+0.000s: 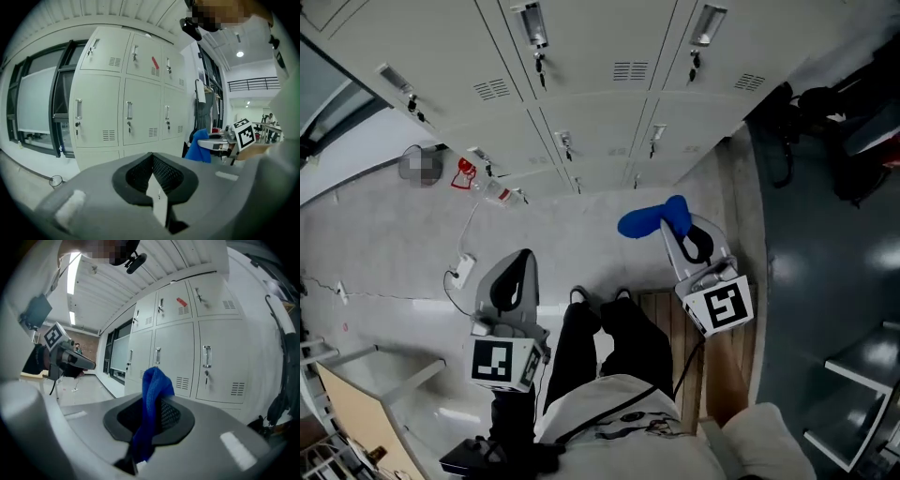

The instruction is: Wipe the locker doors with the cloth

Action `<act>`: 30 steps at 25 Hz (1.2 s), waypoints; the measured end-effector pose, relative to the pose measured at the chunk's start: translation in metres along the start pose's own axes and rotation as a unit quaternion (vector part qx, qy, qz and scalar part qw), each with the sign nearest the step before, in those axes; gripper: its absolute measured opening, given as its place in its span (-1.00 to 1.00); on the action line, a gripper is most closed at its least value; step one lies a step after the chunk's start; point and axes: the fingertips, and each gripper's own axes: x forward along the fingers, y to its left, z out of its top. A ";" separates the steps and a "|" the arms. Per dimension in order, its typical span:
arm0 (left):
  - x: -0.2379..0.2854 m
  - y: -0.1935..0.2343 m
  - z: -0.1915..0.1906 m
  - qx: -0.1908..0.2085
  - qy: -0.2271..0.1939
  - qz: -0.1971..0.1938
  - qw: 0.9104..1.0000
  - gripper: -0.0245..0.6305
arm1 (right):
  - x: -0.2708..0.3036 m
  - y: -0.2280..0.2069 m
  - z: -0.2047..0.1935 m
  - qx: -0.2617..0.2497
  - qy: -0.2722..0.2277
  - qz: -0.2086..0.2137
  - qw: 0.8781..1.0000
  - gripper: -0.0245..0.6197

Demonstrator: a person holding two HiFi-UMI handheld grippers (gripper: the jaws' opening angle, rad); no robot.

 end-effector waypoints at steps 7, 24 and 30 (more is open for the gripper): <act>-0.050 -0.035 0.059 0.012 -0.024 -0.035 0.999 -0.93 | -0.063 0.034 0.091 0.013 -0.032 -0.031 0.999 -0.80; -0.175 -0.059 0.070 0.024 -0.042 -0.056 0.997 -0.93 | -0.138 0.124 0.150 0.050 -0.085 -0.056 0.994 -0.80; -0.182 -0.064 0.071 0.023 -0.051 -0.040 0.998 -0.93 | -0.145 0.116 0.158 0.044 -0.079 -0.066 0.994 -0.80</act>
